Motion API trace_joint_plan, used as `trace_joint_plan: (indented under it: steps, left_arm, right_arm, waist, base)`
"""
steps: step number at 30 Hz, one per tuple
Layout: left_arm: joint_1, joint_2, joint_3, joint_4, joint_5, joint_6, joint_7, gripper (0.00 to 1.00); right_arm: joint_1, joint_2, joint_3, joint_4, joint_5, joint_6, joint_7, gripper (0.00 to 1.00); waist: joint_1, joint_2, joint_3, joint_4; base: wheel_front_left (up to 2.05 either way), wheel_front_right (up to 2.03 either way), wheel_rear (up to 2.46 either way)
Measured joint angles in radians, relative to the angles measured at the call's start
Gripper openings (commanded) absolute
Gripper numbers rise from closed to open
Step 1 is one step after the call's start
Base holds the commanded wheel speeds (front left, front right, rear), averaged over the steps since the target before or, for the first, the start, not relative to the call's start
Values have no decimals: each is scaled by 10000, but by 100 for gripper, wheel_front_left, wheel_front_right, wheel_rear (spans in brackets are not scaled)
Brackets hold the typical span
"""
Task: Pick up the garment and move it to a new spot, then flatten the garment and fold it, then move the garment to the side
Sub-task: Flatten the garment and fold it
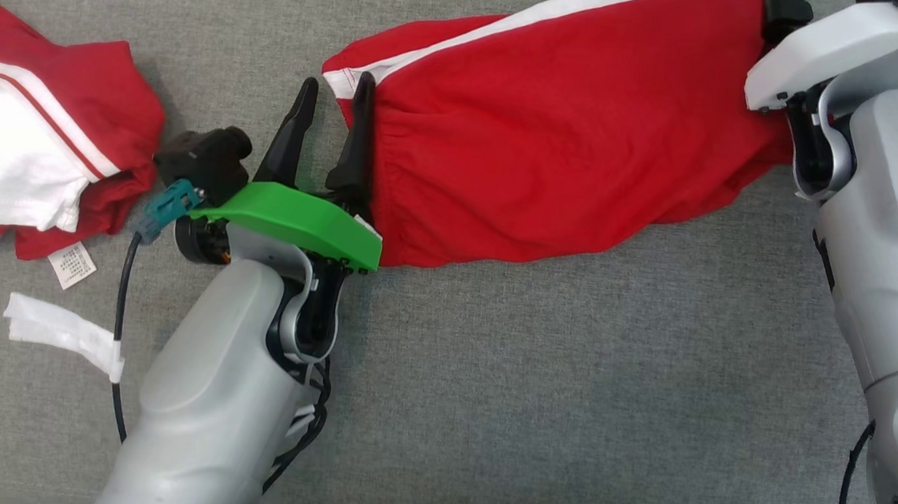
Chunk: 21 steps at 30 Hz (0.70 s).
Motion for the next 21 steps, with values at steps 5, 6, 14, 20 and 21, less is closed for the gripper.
trace_joint_plan:
  steps: [5, 6, 14, 20, 21]
  left_arm:
    - [610, -2, 278, -293, 604, 314, 0, 100]
    - [725, -6, 349, -357, 702, 360, 0, 100]
    - [1567, -2, 784, -734, 1365, 376, 0, 100]
    - [1946, -2, 947, -663, 1889, 397, 0, 100]
    - [2015, -6, 976, -650, 1879, 408, 0, 100]
  right_arm:
    - [672, -230, 96, -92, 433, 0, 0, 100]
    - [858, -261, 178, -82, 644, 0, 0, 100]
    - [1825, -539, 1511, 341, 2094, 0, 347, 100]
    - [2083, -621, 2408, 711, 2903, 0, 1319, 24]
    - [2110, -612, 2568, 721, 3020, 0, 1417, 0]
  waist:
    - [0, 0, -257, -69]
    - [0, 0, -325, -82]
    - [0, 0, -809, -230]
    - [0, 0, -1118, -312]
    - [0, 0, -1166, -324]
  base:
    - [0, 0, 0]
    - [0, 0, 0]
    - [0, 0, 0]
    - [0, 0, 0]
    - [0, 0, 0]
